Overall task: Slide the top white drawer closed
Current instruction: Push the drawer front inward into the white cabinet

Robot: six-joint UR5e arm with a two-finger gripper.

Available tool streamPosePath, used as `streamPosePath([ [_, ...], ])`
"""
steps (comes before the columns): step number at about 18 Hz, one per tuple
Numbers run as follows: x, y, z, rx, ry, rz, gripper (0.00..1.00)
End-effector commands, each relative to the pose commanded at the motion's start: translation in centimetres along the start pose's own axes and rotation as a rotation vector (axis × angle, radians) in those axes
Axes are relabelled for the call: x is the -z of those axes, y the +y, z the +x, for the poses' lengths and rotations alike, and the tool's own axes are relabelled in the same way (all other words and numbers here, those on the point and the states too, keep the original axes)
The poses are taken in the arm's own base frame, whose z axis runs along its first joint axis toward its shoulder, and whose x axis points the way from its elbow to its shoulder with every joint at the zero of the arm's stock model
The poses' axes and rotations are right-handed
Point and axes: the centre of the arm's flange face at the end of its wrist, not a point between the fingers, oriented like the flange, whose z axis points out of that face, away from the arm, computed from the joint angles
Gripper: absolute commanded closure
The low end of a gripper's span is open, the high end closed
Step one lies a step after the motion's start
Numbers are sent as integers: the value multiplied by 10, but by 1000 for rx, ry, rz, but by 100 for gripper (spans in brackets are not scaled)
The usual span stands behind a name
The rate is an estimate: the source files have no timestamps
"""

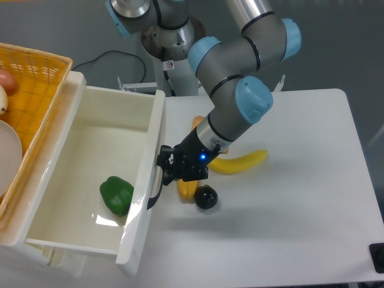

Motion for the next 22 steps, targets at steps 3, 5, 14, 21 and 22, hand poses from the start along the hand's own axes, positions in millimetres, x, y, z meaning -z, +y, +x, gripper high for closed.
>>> streamPosePath([
  [3,-1,-1,3,-1,12,6,100],
  [5,-1,-2,5,-6,13,7,100],
  [14,-3,-4,18,-2,23,12,100],
  [21,-8,-7,33,-3,32,7,100],
  [22,-11,-8,36,-6,34,6,100],
])
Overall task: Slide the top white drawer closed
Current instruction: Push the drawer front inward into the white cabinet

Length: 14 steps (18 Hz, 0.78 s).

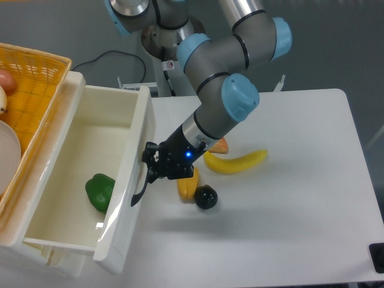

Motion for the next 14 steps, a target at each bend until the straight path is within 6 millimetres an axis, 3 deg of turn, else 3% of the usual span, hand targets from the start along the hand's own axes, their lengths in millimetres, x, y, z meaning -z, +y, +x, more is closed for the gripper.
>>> streamPosePath([
  [14,-19,4,19,0,15,-27,100],
])
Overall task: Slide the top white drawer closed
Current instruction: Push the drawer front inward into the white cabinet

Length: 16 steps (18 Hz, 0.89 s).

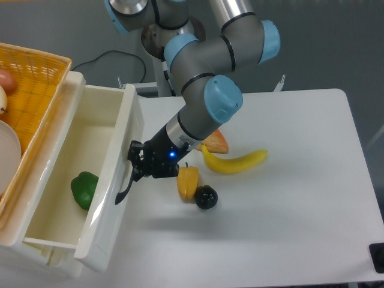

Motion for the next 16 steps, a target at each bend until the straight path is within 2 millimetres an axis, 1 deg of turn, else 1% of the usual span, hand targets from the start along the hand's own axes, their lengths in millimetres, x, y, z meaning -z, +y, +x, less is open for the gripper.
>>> streamPosePath([
  [2,-6,0,5,-6,5,-9,100],
  [3,-5,0,6,-7,4,-8,100],
  [5,-11,-1,14,-3,10,-13,100],
  [12,-22,-3,29,-16,21,-27,100],
  [13,-26,-4,32,-22,26,-33,100],
  [16,-28,-4,37,-13,27,-37,100],
])
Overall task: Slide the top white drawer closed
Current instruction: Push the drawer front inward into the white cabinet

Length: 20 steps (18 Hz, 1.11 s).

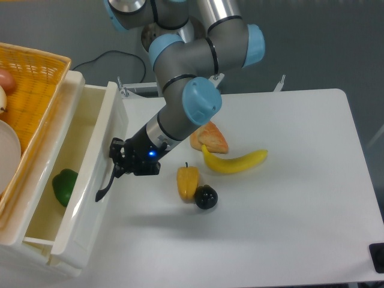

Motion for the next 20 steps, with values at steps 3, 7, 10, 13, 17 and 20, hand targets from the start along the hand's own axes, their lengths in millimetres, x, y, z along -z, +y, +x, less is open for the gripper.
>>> streamPosePath([
  [3,-5,-1,7,-9,8,-6,100],
  [7,-11,-5,15,-12,2,5,100],
  [10,-17,-6,19,-15,3,4,100],
  [13,-20,-4,18,-13,6,-1,100],
  [17,-24,-4,23,-19,9,-7,100],
  [20,-27,-2,23,-17,9,-12,100],
])
